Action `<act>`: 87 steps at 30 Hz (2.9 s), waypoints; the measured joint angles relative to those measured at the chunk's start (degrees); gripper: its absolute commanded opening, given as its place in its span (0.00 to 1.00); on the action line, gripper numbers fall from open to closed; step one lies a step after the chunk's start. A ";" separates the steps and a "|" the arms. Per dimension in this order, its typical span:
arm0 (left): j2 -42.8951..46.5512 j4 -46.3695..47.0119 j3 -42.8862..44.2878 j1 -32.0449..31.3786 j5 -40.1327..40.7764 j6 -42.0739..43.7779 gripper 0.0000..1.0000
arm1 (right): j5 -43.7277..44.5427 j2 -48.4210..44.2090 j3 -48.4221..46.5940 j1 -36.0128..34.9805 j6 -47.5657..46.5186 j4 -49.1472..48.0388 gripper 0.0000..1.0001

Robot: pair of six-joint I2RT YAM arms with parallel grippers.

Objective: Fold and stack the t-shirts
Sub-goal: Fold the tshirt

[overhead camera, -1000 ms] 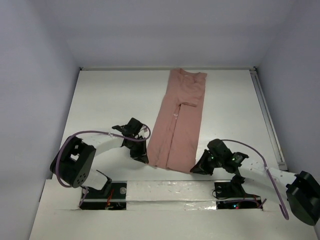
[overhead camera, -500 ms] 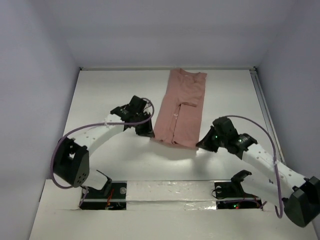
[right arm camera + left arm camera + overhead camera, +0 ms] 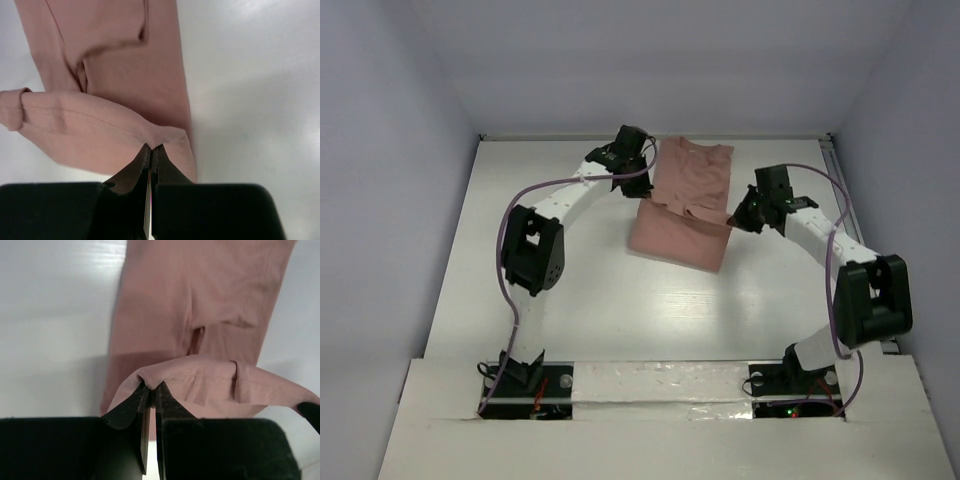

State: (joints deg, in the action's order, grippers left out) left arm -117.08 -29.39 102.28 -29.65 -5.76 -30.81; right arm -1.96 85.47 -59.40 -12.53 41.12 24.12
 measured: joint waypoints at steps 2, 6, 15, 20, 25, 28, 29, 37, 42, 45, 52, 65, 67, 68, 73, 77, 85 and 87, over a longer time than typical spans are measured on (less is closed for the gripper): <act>-3.06 -0.35 3.45 0.63 0.48 -0.09 0.00 | -0.50 3.82 -2.89 1.14 -1.22 -1.53 0.00; -7.87 -1.68 8.66 1.86 1.07 -0.09 0.00 | -1.68 11.08 -8.68 2.80 -3.04 -2.34 0.00; -15.96 -1.05 14.60 2.80 -0.07 -0.07 0.00 | -3.17 21.94 -17.25 4.94 -5.70 -2.80 0.00; -20.35 0.98 19.26 3.15 -1.46 -0.09 0.00 | -3.26 24.46 -18.18 6.05 -5.88 -2.73 0.00; -21.64 2.03 20.61 3.21 -1.86 -0.22 0.22 | -3.26 25.59 -19.32 6.69 -5.99 -2.67 0.23; -21.66 2.62 20.63 3.65 -1.77 -0.70 0.40 | -3.37 25.62 -20.06 6.84 -6.25 -2.64 0.53; -21.57 3.26 20.31 3.89 -1.68 -0.90 0.44 | -3.50 25.62 -20.37 6.86 -6.62 -2.67 0.58; -7.17 8.85 0.66 4.55 -0.66 -1.51 0.27 | -7.15 19.91 -19.58 5.75 -7.89 -2.29 0.00; 6.36 18.03 -15.15 0.68 -4.17 -2.32 0.13 | -9.11 19.04 -19.06 -1.18 -8.26 -4.11 0.00; 6.43 22.51 -21.86 -1.88 -6.97 -2.25 0.10 | -10.36 19.06 -14.32 -6.45 -7.89 -5.20 0.00; 0.13 27.15 -27.02 1.53 -9.11 -1.73 0.07 | -10.23 17.05 0.33 -5.64 -5.86 -9.14 0.00; 23.17 33.77 -58.21 -1.49 -10.47 -7.56 0.10 | -11.30 0.68 19.78 -5.55 -3.63 -13.81 0.00; 25.46 30.80 -58.90 -1.51 -9.62 -7.74 0.11 | -11.87 -0.96 20.68 -5.55 -3.85 -12.46 0.00; 26.38 29.14 -58.84 -1.46 -8.87 -7.72 0.11 | -12.00 -1.68 20.83 -5.55 -3.89 -11.72 0.00; 33.24 23.06 -58.03 -2.21 -5.70 -8.41 0.12 | -12.09 -7.74 20.61 -5.49 -4.59 -7.67 0.00; 37.16 23.39 -58.88 -4.15 -4.90 -10.32 0.12 | -13.62 -7.58 20.57 -5.51 -4.90 -8.50 0.00; 33.09 24.90 -64.48 -4.87 -5.38 -12.92 0.12 | -16.59 -0.87 23.26 -5.14 -4.39 -14.43 0.00; 32.70 26.08 -64.72 -4.74 -5.86 -13.29 0.12 | -16.48 -1.70 23.89 -5.16 -4.28 -14.62 0.00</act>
State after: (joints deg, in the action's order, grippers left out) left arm -84.38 -3.31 37.56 -34.39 -11.62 -44.10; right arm -18.44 83.77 -35.51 -17.69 36.84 9.50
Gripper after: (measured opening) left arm 0.122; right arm 0.009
